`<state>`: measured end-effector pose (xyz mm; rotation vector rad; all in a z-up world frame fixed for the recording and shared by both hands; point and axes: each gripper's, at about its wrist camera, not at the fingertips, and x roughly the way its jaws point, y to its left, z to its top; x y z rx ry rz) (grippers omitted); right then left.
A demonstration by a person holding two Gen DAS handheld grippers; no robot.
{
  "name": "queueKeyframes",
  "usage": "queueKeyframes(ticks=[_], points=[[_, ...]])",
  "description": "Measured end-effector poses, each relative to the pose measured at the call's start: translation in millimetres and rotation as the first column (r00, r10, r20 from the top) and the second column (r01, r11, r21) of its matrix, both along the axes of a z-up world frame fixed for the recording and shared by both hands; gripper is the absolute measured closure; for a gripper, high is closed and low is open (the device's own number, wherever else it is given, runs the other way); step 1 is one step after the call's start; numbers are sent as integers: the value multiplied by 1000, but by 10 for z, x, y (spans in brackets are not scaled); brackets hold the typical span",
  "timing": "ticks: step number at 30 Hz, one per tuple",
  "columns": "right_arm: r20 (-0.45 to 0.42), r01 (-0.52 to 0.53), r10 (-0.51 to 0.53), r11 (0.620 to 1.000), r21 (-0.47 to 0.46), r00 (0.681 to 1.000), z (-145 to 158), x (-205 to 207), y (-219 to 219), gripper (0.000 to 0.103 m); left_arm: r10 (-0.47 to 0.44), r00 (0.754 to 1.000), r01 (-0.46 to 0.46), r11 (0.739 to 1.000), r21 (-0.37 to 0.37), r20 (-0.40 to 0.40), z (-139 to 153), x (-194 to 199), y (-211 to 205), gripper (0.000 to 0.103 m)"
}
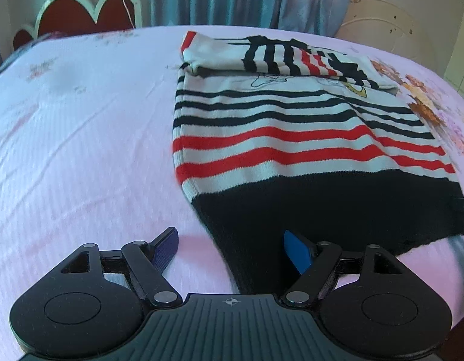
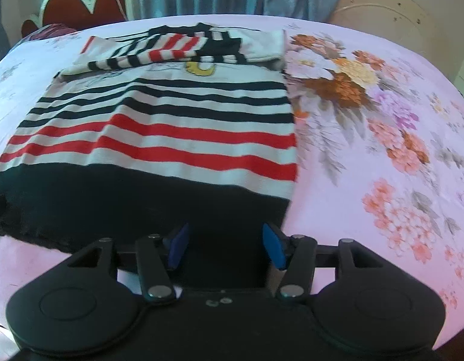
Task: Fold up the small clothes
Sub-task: 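Open both grippers and pull them back from the folded sweater, then grasp the black hem of the sweater with both grippers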
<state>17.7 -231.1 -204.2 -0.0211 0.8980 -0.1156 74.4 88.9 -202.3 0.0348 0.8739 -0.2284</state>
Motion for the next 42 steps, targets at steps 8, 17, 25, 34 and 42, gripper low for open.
queueKeyframes(ticks=[8, 17, 25, 34, 42], points=[[-18, 88, -87, 996, 28, 996, -16, -81, -234, 45, -20, 997, 12, 994, -107, -77, -31, -1, 44, 27], [-48, 100, -95, 988, 114, 994, -58, -89, -181, 70, -97, 991, 83, 987, -138, -93, -1, 48, -24, 57], [-75, 95, -84, 981, 166, 994, -35, -27, -158, 92, -120, 989, 103, 976, -191, -81, 32, 127, -11, 92], [27, 86, -98, 952, 294, 995, 322, 150, -278, 93, -128, 991, 134, 960, -245, 43, 451, 416, -64, 92], [164, 45, -106, 939, 341, 981, 718, 927, -492, 93, -71, 986, 110, 958, -266, 152, 765, 1272, -281, 93]])
